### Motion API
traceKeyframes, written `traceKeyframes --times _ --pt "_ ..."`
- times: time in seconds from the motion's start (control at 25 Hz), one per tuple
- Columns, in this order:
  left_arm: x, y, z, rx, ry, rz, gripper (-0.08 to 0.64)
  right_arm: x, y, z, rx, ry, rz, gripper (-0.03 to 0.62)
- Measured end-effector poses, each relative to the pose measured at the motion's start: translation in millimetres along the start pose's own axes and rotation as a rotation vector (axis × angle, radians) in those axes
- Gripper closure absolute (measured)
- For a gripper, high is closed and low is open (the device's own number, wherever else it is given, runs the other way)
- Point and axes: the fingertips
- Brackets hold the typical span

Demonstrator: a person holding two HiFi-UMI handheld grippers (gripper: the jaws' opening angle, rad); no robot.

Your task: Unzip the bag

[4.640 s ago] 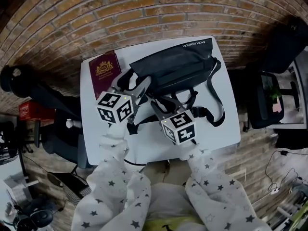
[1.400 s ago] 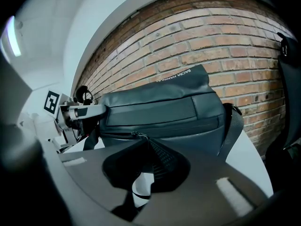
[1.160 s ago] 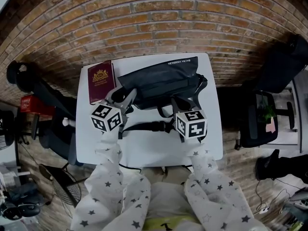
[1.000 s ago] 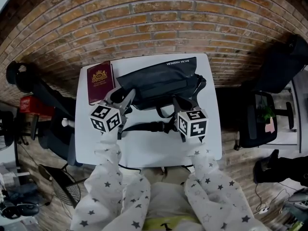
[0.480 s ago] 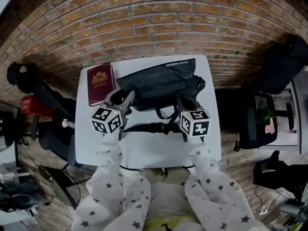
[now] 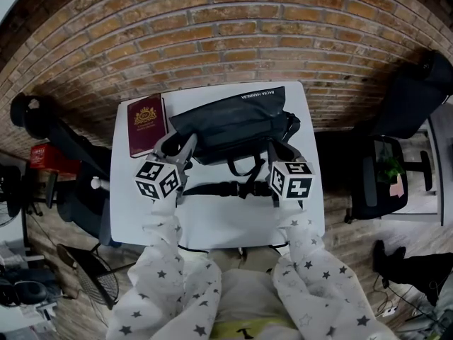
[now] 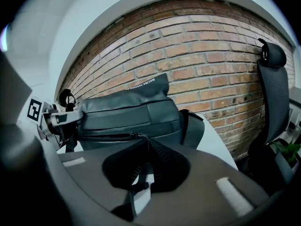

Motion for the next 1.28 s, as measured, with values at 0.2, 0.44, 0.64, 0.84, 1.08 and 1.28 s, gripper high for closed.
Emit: traceKeyframes --times 0.2,0.44,0.64,0.84,1.08,1.28 --pt "-1 1 0 -0.001 -0.009 0.015 0.430 -3 -17 4 -0.004 -0.006 -0.033 0.572" --pt "-1 1 0 0.000 -0.013 0.033 0.428 -3 -21 6 -0.011 -0.010 -0.038 0.572" --pt "-1 1 0 -0.003 -0.016 0.041 0.428 -5 -30 6 -0.006 -0.017 -0.077 0.572" --pt "-1 2 0 -0.003 -0.022 0.050 0.428 -6 -43 8 -0.001 -0.020 -0.111 0.572" --pt "-2 2 0 -0.003 -0.032 0.063 0.426 -10 -59 12 0.005 -0.029 -0.137 0.572" --pt "-2 2 0 0.002 -0.034 0.078 0.426 -9 -62 12 0.004 -0.034 -0.150 0.572"
Point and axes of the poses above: the fingertips, and each gripper's own axes: x forward along the fingers, y to its left, z out of its top, and after that the axes turned 7 degrees about -y, right-handed
